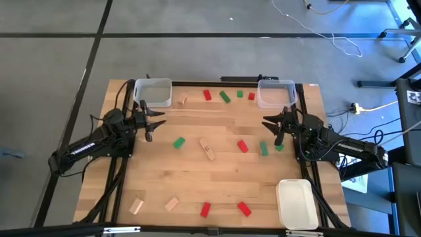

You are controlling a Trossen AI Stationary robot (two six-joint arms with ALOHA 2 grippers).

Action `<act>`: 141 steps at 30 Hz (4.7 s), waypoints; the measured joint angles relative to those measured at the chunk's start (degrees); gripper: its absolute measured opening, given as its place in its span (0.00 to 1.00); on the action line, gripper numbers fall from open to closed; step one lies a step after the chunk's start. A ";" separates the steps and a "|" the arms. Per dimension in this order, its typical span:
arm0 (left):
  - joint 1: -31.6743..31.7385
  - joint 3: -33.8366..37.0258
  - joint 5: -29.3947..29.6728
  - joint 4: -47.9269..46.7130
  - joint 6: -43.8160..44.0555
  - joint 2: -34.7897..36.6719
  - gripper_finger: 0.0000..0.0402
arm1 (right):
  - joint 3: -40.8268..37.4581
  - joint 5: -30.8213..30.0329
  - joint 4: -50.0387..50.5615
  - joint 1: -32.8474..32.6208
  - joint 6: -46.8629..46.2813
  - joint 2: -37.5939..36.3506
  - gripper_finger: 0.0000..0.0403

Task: Sort & place blocks by color
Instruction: Put the red block into the transparent bin

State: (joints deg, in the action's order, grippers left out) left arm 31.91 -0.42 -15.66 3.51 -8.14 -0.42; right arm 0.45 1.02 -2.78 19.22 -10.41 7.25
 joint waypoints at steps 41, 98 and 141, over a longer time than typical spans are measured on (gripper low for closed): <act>0.01 -0.01 -0.02 0.02 -0.01 -0.01 0.37 | 47.03 -2.99 50.08 -0.02 -10.64 30.43 0.02; 0.00 0.00 0.00 0.02 0.01 -0.01 0.37 | 52.33 5.20 44.51 -10.51 -16.14 69.71 0.49; 0.00 -0.01 0.17 0.07 -0.10 -0.01 0.37 | 52.28 4.59 37.08 -15.67 -28.03 82.49 0.49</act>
State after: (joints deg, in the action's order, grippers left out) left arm 31.90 -0.43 -15.49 3.57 -8.23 -0.43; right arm 52.73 5.60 34.30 3.55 -38.44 89.73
